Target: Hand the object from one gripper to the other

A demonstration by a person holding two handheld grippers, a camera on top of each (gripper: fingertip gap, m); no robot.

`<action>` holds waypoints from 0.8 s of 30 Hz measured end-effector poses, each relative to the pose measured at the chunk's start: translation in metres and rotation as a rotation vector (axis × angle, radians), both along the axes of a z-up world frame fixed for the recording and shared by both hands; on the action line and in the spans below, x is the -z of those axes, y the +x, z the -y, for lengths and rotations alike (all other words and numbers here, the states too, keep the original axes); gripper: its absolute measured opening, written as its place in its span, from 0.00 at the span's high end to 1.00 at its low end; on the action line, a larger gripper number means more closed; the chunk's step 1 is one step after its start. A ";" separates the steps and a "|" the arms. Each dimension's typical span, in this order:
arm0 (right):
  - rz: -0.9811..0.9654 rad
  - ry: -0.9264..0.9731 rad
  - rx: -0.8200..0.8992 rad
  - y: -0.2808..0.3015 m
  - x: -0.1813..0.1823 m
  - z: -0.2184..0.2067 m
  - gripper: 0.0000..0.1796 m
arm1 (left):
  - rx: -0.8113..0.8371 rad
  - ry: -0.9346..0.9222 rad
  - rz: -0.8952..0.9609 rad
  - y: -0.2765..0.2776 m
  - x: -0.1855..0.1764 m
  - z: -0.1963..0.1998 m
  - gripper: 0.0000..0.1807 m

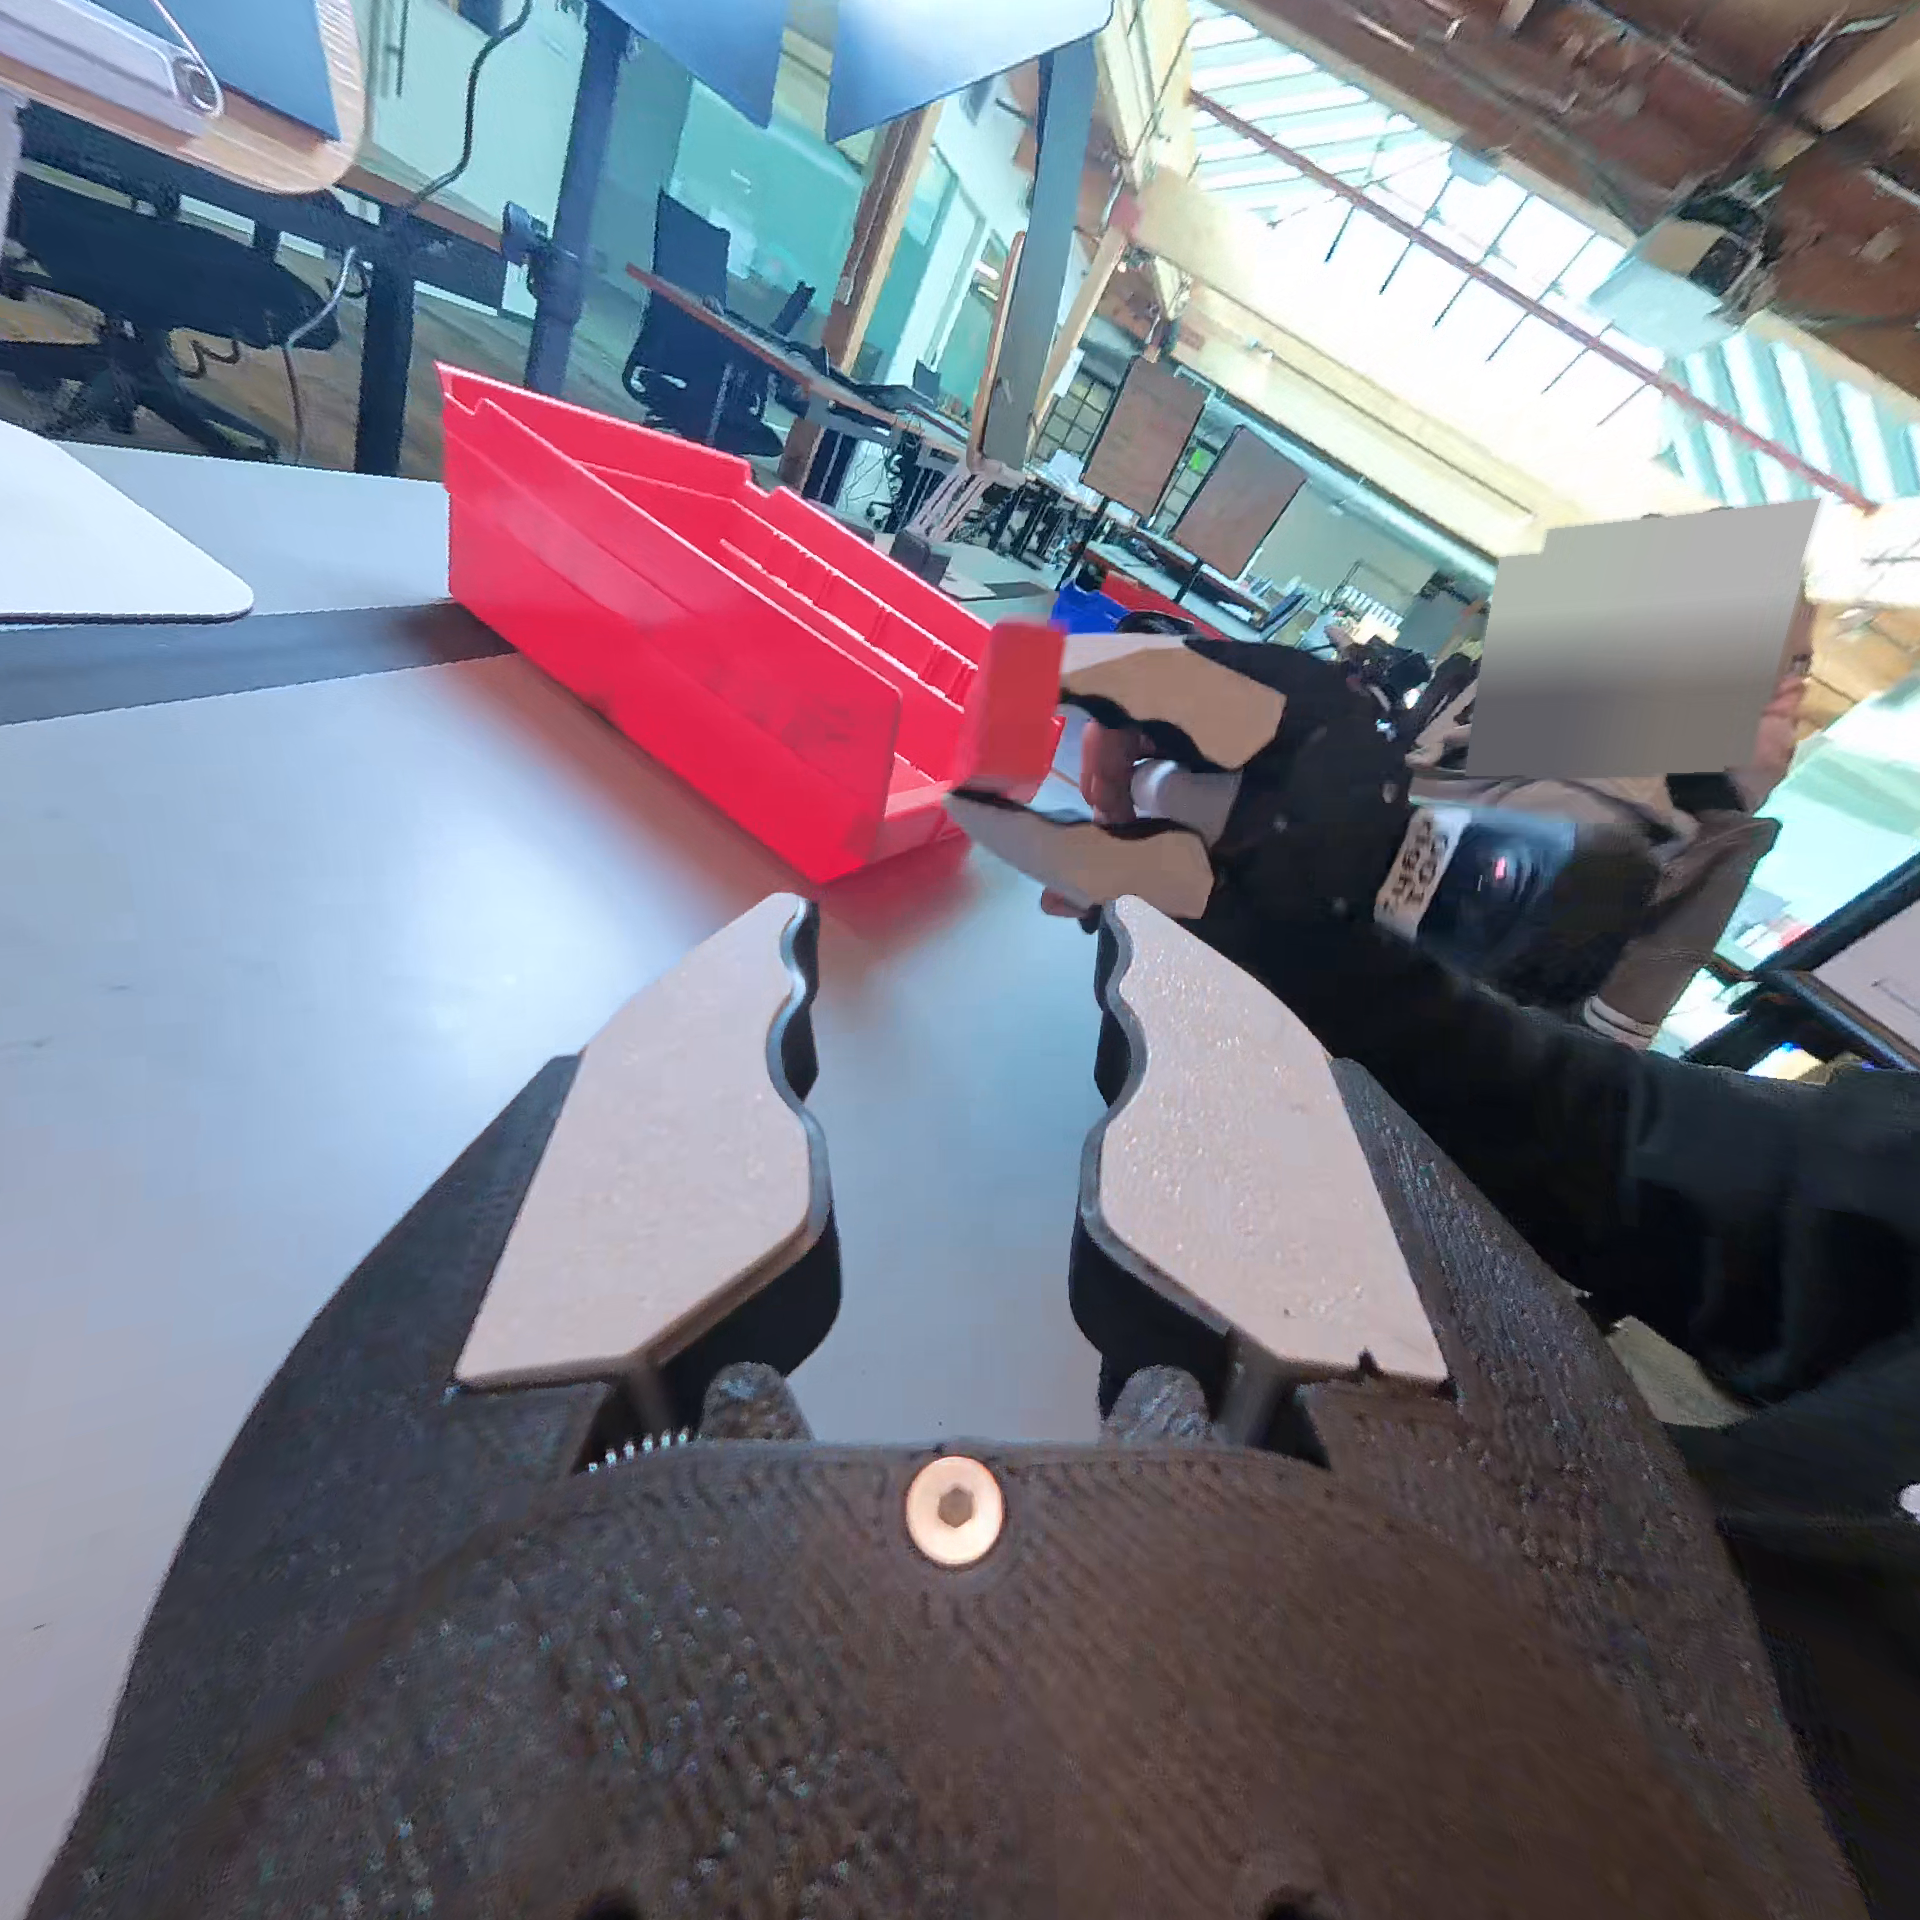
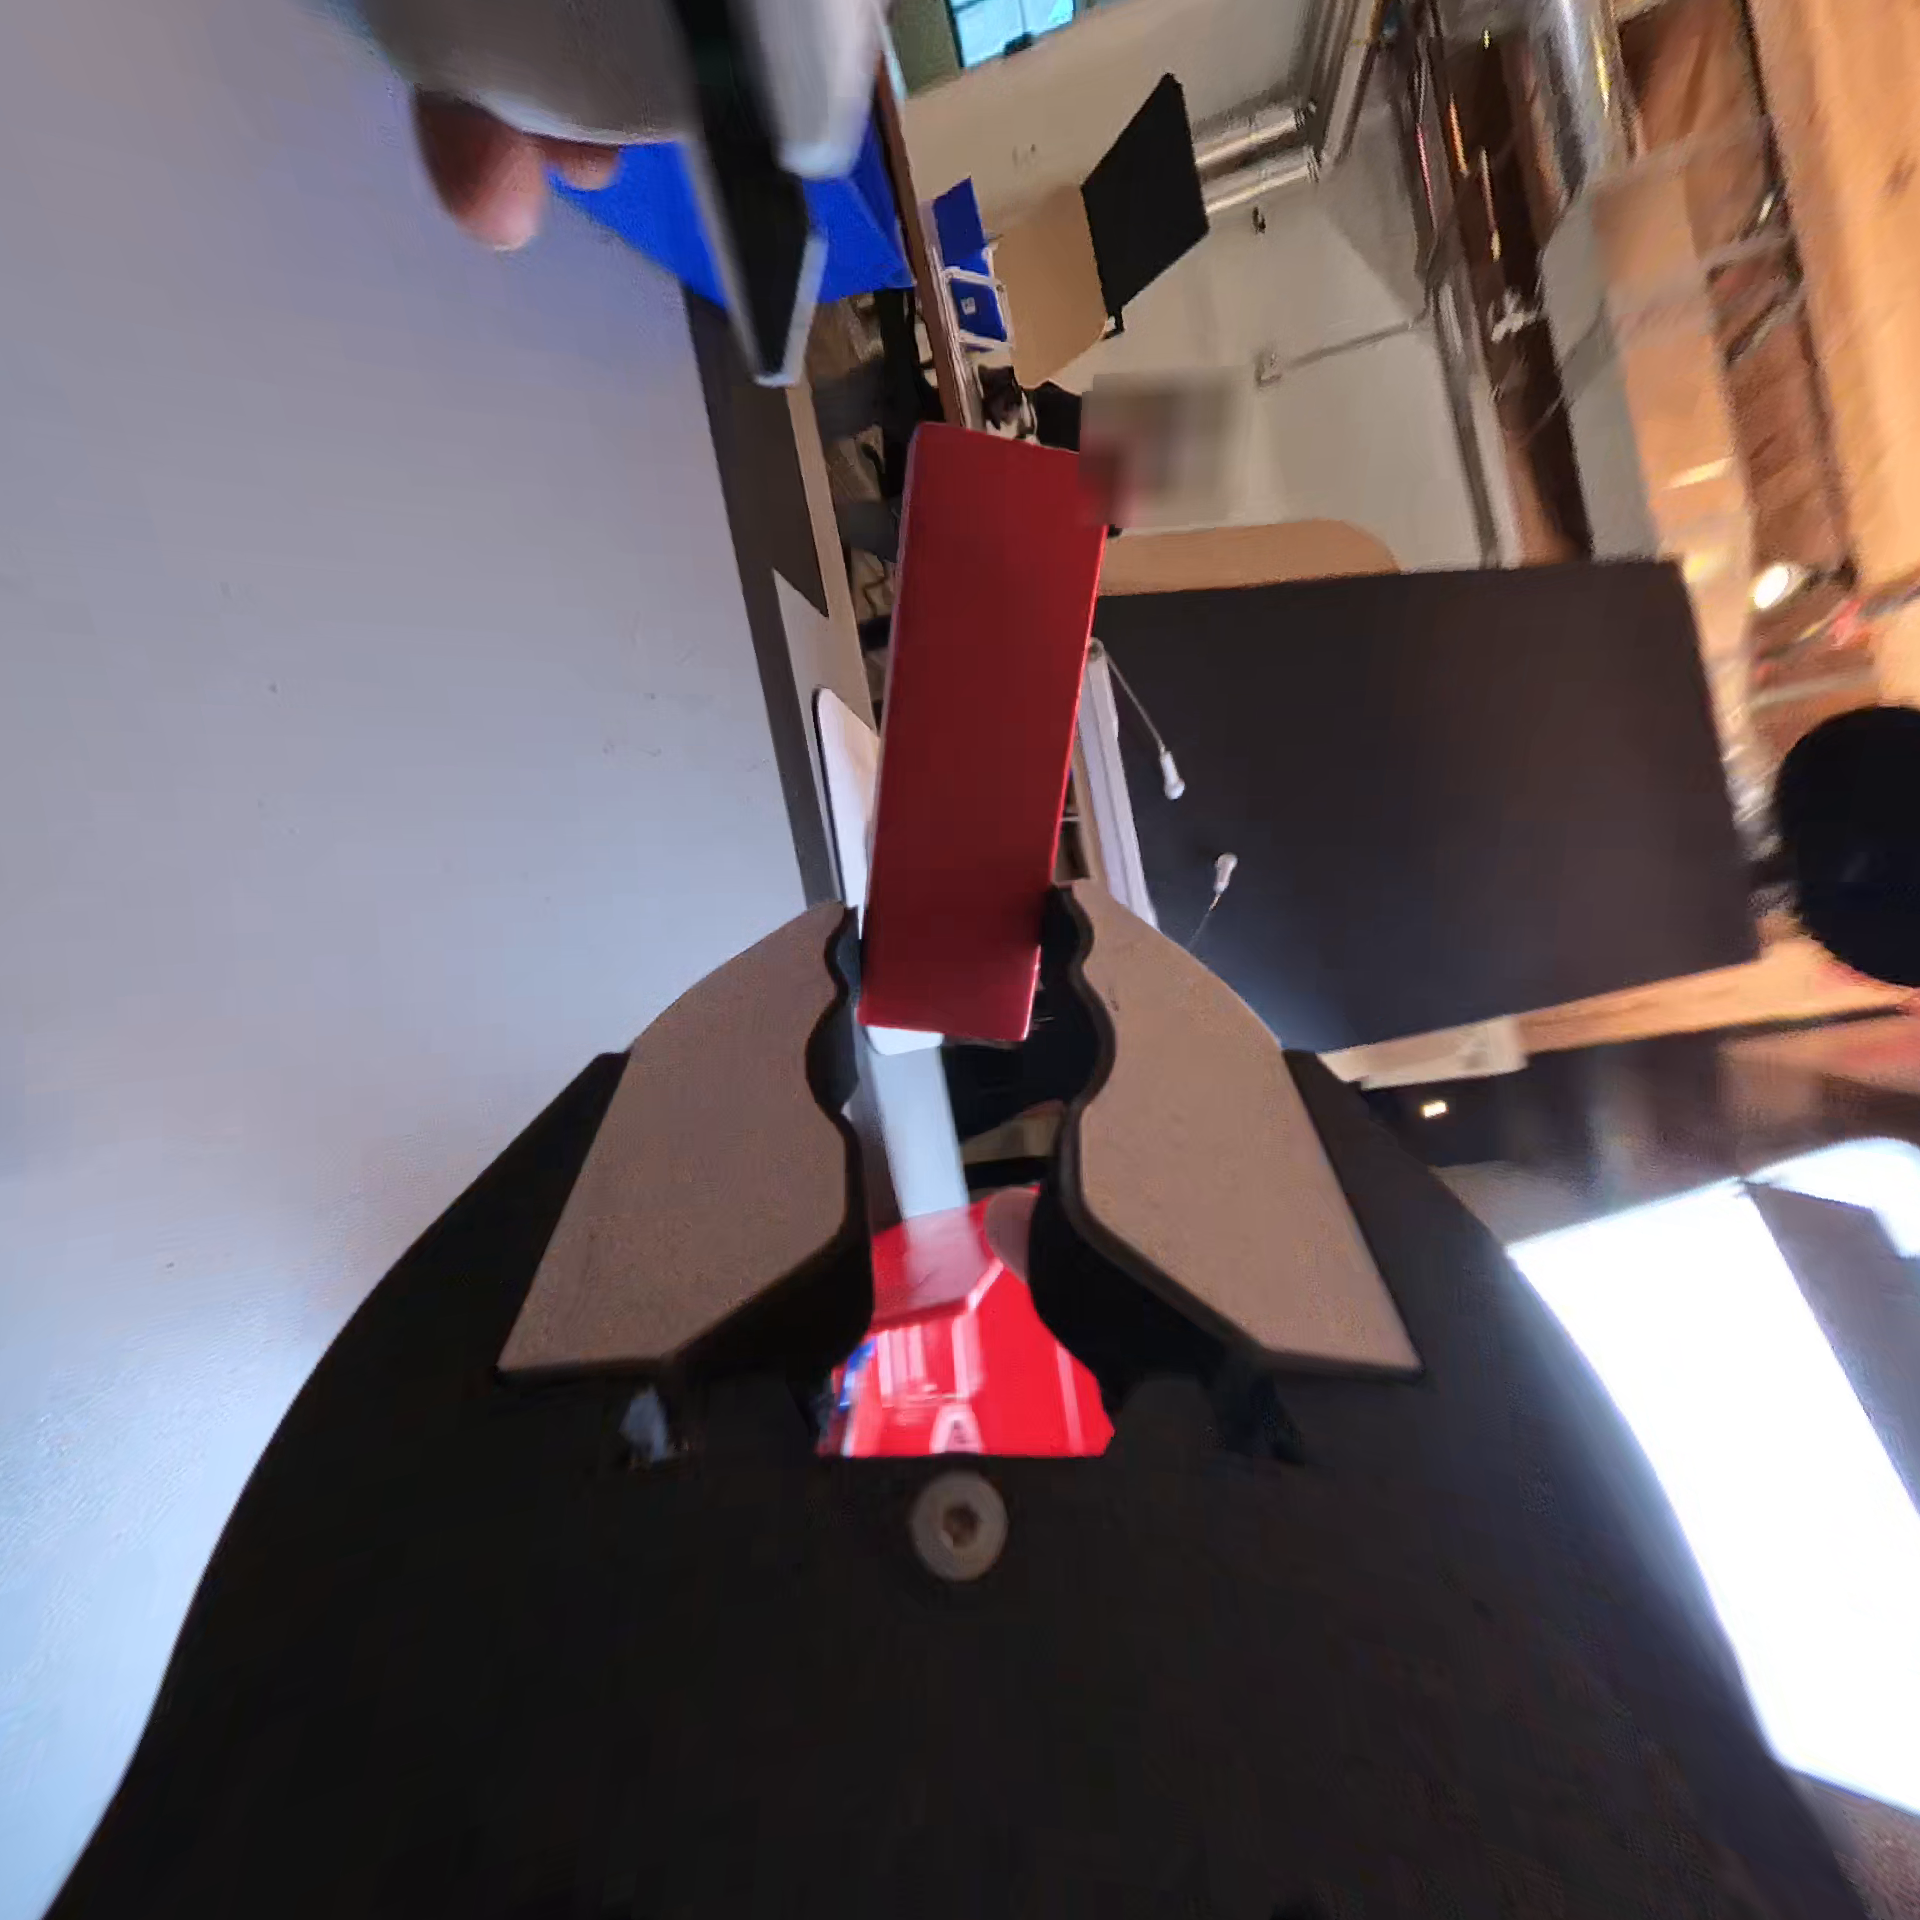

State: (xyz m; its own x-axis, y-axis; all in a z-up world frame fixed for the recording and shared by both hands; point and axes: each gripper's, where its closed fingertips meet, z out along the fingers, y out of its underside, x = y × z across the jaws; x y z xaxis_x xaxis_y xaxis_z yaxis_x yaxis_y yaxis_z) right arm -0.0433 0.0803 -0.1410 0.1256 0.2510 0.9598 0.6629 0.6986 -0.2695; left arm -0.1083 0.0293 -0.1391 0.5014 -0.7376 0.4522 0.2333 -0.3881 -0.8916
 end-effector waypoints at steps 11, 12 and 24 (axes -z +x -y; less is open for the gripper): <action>0.130 0.149 -0.090 -0.045 0.026 0.032 0.81 | -0.010 0.124 -0.294 0.008 0.020 0.003 0.91; 0.112 0.137 -0.085 -0.044 0.024 0.032 0.81 | -0.008 0.136 -0.302 0.008 0.018 0.003 0.91; -0.497 -0.893 -0.333 -0.014 -0.020 0.021 0.64 | -0.159 0.250 -0.237 -0.036 -0.013 -0.010 0.91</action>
State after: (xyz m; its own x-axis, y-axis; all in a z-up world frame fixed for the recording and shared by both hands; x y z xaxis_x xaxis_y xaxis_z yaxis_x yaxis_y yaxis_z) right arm -0.0572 0.0590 -0.1211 0.2474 0.9297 0.2727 0.1512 0.2409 -0.9587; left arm -0.1440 0.0389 -0.1261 0.6874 -0.7153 0.1262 0.0492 -0.1276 -0.9906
